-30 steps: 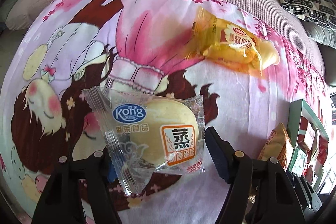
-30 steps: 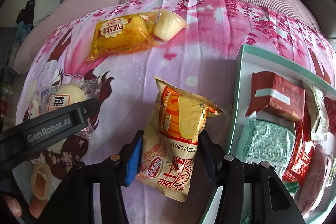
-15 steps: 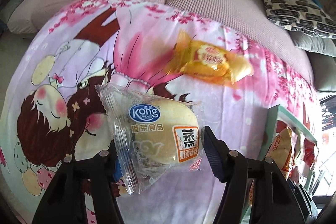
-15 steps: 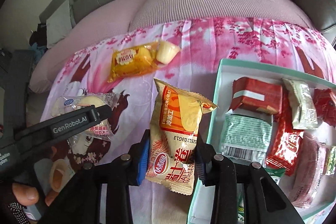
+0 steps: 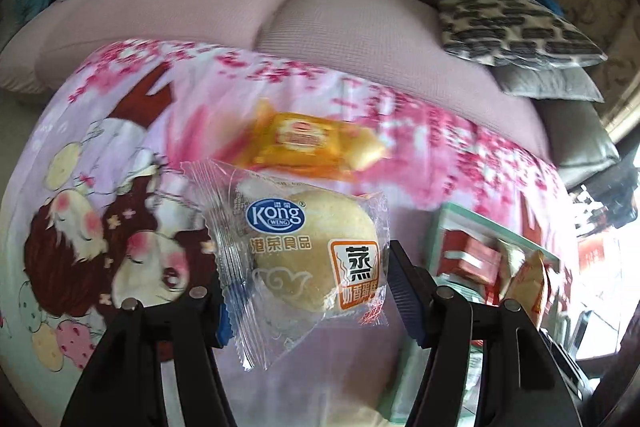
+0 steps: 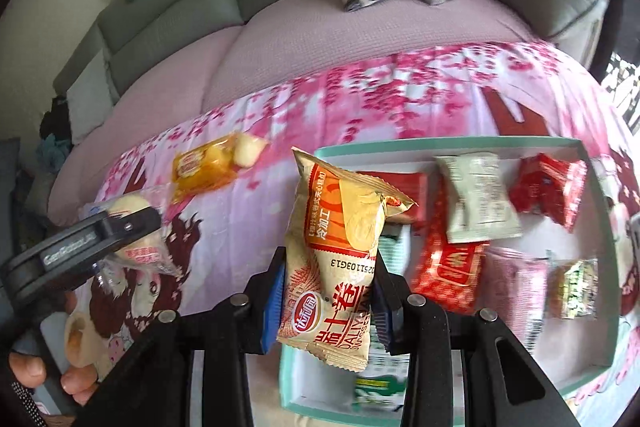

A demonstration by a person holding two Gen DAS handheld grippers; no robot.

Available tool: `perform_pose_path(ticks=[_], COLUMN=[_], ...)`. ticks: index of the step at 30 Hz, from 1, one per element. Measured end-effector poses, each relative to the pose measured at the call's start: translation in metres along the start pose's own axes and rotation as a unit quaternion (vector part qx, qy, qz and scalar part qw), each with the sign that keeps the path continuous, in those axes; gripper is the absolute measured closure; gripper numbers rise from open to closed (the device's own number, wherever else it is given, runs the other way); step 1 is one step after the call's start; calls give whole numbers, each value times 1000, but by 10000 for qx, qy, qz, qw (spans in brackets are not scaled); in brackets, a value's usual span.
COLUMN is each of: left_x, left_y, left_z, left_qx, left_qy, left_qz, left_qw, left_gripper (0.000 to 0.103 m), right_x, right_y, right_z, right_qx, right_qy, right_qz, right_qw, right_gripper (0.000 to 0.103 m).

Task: Organize snacks
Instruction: 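Carry the Kong bun bag and yellow bread bag over the tray, then lower both packs into the tray and open both tools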

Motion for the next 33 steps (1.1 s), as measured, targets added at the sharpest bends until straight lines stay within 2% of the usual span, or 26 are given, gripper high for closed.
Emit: perform_pose_path(ticks=[5, 17, 25, 33], left_x=[41, 129, 150, 157], left_y=[6, 36, 49, 52], left_z=[9, 30, 54, 55], left_qx=[-155, -179, -247, -99], left_qy=[300, 410, 358, 424], left_qz=[536, 1707, 2038, 2149], left_qw=[9980, 9843, 9780, 9757], left_gripper=[38, 38, 38, 38], right_x=[45, 129, 160, 171], right_y=[1, 3, 5, 9], right_z=[-11, -33, -41, -34], right_qx=[84, 287, 380, 244], right_qy=[124, 240, 276, 391], right_qz=[565, 1520, 1880, 2003], right_qw=[9983, 9877, 9810, 9787], right_gripper=[63, 63, 63, 63])
Point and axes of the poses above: each gripper's, at about its wrist camera, not at the fingertips, and z roughly the way its jaws point, x to its right, y to its underside, the point moved 4 cm from there along z, roughly the way its jaws point, and after that the axes turned 15 degrees about -x, right-handed, at the moved point
